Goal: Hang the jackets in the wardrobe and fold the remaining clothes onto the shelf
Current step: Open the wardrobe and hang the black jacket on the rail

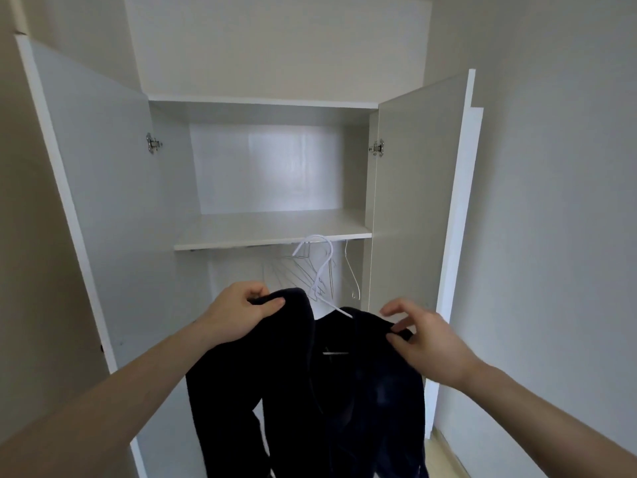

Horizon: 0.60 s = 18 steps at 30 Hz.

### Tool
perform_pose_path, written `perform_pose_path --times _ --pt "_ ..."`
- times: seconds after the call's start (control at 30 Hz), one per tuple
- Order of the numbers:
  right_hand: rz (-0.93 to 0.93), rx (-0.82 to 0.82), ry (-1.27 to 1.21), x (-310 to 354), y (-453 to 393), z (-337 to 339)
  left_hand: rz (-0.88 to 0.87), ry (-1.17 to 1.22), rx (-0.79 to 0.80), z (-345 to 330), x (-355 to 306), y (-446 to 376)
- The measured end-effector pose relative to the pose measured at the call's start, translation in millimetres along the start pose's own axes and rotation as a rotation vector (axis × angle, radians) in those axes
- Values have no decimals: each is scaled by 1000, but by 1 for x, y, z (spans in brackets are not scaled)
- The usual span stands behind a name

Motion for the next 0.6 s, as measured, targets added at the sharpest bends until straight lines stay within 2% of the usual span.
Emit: perform_pose_path --times 0.03,0.13,0.33,0.5,0.6 --pt "-27 -23 22 -3 -3 1 2 5 6 0 0 0" --pt "-112 71 62 -10 -10 -17 14 29 4 -3 0 -1" --pt "-13 -23 113 1 -22 -31 38 64 61 0 9 5" --pt "38 226 177 18 -34 -47 54 48 93 -2 15 11" --pt "48 240 120 14 -36 -56 74 69 114 -2 23 17"
Point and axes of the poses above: each hand's wrist, its own y-axis away from the middle knuckle, its own z-axis out of the back of the hand, x = y × z, the point moved 2 cm from there along -y, towards the middle knuckle, and after that the axes turned 11 degrees about -z, right-handed, at the moved point
